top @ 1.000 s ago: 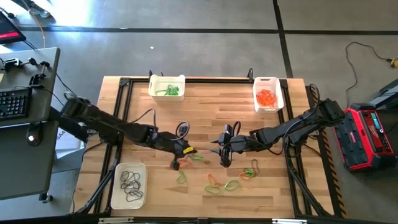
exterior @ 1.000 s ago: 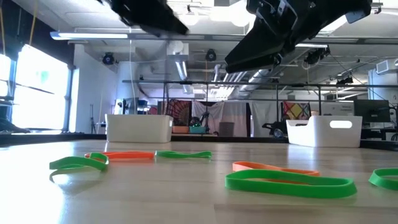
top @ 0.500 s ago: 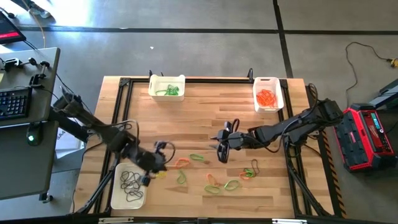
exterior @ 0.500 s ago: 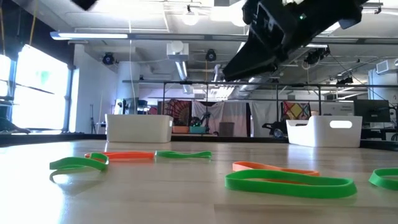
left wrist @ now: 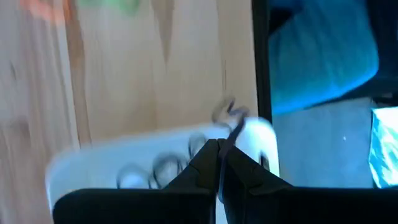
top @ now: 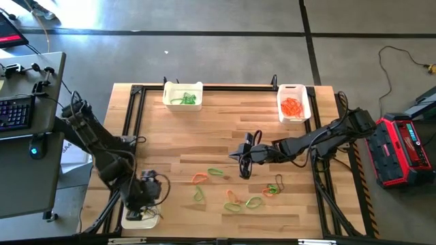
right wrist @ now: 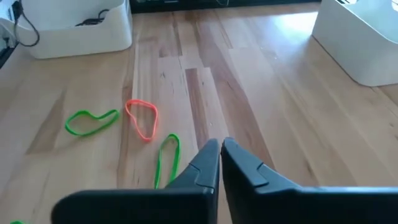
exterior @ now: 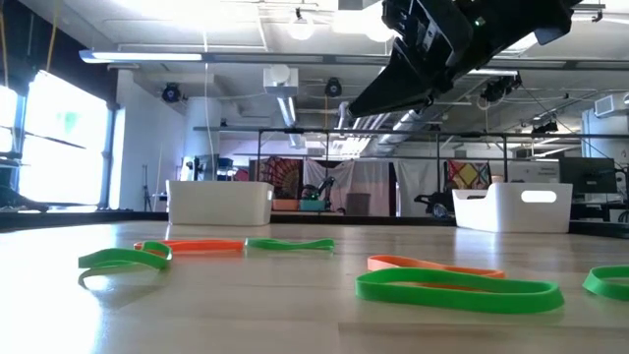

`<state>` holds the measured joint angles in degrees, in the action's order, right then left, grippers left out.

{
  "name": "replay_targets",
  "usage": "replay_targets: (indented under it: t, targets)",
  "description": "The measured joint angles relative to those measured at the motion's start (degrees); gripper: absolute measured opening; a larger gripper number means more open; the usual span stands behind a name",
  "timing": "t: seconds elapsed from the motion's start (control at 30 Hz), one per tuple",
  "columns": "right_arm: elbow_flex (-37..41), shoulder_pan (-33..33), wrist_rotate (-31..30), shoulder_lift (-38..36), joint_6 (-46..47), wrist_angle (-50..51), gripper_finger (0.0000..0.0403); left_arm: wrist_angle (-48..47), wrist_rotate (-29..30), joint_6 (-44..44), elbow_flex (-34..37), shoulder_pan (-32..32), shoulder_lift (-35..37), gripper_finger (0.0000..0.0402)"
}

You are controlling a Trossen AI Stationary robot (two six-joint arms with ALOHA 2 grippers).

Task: Sort rubber bands into baskets
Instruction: Put the purple rubber band into the bottom white bin

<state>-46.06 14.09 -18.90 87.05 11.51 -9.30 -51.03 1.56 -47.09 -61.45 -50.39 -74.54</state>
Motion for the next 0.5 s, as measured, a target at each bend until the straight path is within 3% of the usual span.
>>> replay_targets:
  t: [0.3,0.5]
  targets:
    - [0.00,-0.13,0.00,0.00,-0.02,-1.27,0.0002,-13.92,-0.98,-12.74,0.02,-7.50,0.00,0.0000]
    - [0.00,-0.13,0.00,0.00,-0.02,-1.29,0.0000,-15.27,1.83,-15.27,0.02,-8.17,-0.05,0.0000]
